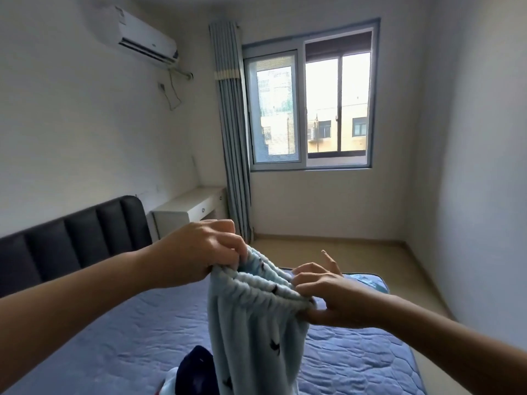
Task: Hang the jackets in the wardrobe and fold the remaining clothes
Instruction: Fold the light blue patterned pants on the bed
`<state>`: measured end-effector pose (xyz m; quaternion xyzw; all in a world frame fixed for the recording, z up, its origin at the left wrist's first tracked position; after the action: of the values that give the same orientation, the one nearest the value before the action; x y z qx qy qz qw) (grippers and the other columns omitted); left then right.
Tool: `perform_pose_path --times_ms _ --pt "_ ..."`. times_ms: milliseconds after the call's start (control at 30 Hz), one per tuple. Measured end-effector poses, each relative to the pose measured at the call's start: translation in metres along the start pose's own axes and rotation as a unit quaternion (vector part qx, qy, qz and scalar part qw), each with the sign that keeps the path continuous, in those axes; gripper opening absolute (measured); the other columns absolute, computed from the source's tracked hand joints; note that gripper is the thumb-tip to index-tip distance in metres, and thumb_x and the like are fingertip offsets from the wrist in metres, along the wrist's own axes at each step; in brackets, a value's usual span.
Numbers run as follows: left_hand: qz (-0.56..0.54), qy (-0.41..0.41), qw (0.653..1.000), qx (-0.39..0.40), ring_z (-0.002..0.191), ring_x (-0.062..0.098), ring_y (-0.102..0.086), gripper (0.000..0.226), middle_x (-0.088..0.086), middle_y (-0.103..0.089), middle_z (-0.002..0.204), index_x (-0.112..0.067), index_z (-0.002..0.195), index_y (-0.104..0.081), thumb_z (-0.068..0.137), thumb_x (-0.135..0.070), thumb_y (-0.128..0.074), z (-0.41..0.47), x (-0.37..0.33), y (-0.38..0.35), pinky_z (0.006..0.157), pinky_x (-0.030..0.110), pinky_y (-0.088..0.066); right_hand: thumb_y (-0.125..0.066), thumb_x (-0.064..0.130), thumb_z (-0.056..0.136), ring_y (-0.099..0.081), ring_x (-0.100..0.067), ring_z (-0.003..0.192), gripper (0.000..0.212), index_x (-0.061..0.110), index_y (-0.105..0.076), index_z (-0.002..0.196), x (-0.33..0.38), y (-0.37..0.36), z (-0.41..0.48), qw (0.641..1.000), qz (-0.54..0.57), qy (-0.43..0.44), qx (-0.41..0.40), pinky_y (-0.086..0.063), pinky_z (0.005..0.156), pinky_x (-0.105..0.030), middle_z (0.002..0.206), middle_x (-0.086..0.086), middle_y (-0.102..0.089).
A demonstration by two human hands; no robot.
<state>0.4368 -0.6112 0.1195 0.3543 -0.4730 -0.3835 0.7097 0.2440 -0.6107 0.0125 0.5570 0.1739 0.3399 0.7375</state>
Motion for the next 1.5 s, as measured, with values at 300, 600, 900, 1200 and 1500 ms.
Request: perform_pose_path --times_ms 300,600,900,1200,1500 --pt "0.021 0.098 0.995 0.004 0.073 -0.004 -0.040 0.046 -0.014 -0.044 0.104 -0.030 0.077 -0.050 0.067 0.007 -0.074 -0.031 0.033 -0.011 0.062 0.008 -0.035 -0.046 0.034 0.098 -0.052 0.008 0.098 0.031 0.044 -0.048 0.128 0.015 0.053 -0.005 0.997 0.069 0.019 -0.032 -0.045 0.076 -0.014 0.116 0.038 -0.051" --pt "0.012 0.045 0.999 -0.026 0.070 -0.001 -0.036 0.033 -0.012 -0.044 0.101 -0.028 0.076 -0.059 0.066 -0.002 -0.078 -0.001 0.018 0.001 0.057 0.015 -0.038 -0.057 0.037 0.088 -0.050 -0.006 0.072 0.008 0.033 -0.056 0.095 0.030 0.080 -0.030 0.993 -0.093 0.065 0.044 -0.043 0.060 -0.012 0.089 0.020 -0.043" --pt "0.010 0.083 0.996 0.036 0.062 0.003 -0.051 0.038 -0.019 -0.048 0.098 -0.036 0.097 -0.060 0.078 -0.066 -0.047 0.000 0.039 -0.014 0.058 0.016 -0.037 -0.053 0.044 0.092 -0.051 -0.008 0.070 0.022 0.025 -0.062 0.096 -0.009 0.118 -0.055 0.986 -0.138 -0.058 0.079 -0.040 0.057 -0.015 0.085 0.020 -0.043" --pt "-0.016 0.213 0.972 -0.099 0.060 -0.001 -0.049 0.029 -0.007 -0.062 0.072 -0.016 0.087 -0.070 0.081 -0.045 -0.067 0.037 0.116 0.048 0.056 0.017 -0.035 -0.051 0.046 0.087 -0.052 -0.012 0.068 0.012 0.044 -0.054 0.076 -0.014 0.231 -0.026 0.987 -0.105 -0.099 -0.068 -0.039 0.058 -0.012 0.076 0.010 -0.052" --pt "-0.325 0.205 0.871 -0.307 0.058 -0.006 -0.060 0.008 -0.002 -0.058 0.075 -0.019 0.084 -0.059 0.088 -0.020 -0.066 0.098 0.143 0.129 0.051 0.011 -0.049 -0.076 0.027 0.070 -0.062 -0.004 0.070 0.025 0.014 -0.069 0.090 -0.017 0.339 -0.012 0.945 0.036 -0.145 -0.290 -0.053 0.062 -0.015 0.083 -0.003 -0.067"
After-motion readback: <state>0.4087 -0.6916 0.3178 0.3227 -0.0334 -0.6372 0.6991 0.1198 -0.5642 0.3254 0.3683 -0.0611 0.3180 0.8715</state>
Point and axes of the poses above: each hand's wrist, its own z-axis towards the middle knuckle, its own y-axis out of the back of the hand, x = y × z, the point moved 6 cm from there along z, towards the middle knuckle
